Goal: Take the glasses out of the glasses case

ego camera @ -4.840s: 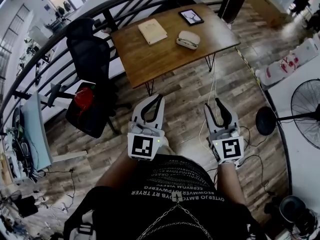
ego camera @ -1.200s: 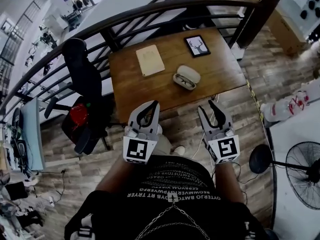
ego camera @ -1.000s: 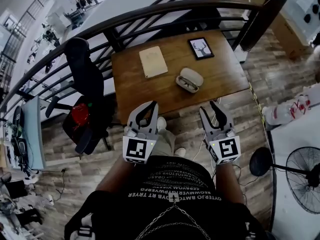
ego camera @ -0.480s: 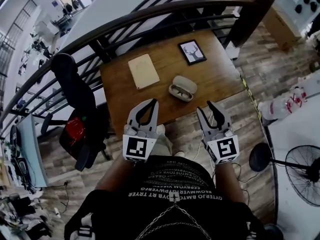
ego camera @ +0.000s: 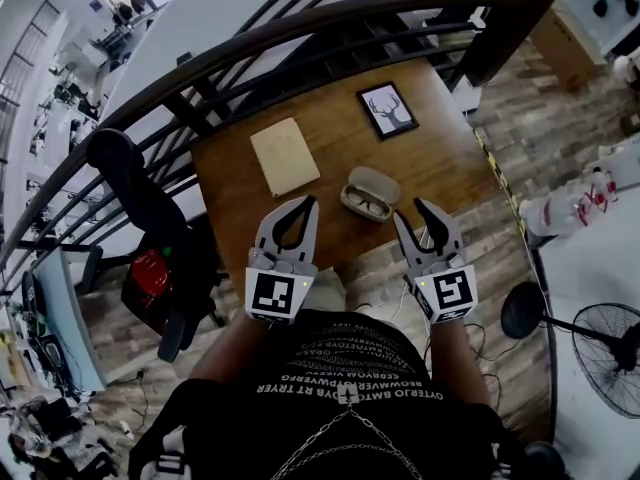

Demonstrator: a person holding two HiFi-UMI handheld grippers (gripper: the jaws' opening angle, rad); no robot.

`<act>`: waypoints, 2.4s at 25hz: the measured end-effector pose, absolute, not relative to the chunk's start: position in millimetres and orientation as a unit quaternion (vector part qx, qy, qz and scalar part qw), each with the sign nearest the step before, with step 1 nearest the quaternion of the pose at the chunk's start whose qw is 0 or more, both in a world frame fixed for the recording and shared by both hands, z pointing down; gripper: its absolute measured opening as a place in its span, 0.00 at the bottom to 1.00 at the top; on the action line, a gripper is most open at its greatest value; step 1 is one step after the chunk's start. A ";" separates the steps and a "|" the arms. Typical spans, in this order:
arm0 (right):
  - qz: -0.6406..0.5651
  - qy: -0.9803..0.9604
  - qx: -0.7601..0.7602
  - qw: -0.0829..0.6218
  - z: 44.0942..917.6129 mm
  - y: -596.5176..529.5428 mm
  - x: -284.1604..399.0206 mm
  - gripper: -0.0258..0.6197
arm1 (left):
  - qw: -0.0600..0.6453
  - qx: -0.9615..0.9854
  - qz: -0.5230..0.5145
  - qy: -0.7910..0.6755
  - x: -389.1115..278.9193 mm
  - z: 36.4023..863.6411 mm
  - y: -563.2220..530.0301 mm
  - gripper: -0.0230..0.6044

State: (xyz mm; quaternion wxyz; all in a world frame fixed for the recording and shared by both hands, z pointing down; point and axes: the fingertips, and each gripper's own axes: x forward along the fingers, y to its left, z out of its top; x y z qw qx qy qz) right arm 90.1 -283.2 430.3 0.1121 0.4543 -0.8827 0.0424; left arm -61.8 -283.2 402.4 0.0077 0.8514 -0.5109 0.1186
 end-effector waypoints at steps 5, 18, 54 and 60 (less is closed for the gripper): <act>0.064 -0.880 0.452 0.130 460.4 -314.4 78.9 0.26 | 0.016 0.852 0.128 -0.507 -71.0 417.0 -315.4 0.08; 0.131 -0.870 0.432 0.197 575.8 -349.6 59.8 0.26 | 0.053 0.856 0.131 -0.497 -86.9 457.9 -361.6 0.08; 0.219 -0.813 0.369 0.395 803.3 -367.8 66.5 0.20 | 0.091 0.846 0.165 -0.498 -114.8 510.9 -379.0 0.08; 0.208 -0.814 0.344 0.420 806.2 -366.4 62.5 0.14 | 0.086 0.848 0.168 -0.496 -112.5 508.8 -381.9 0.08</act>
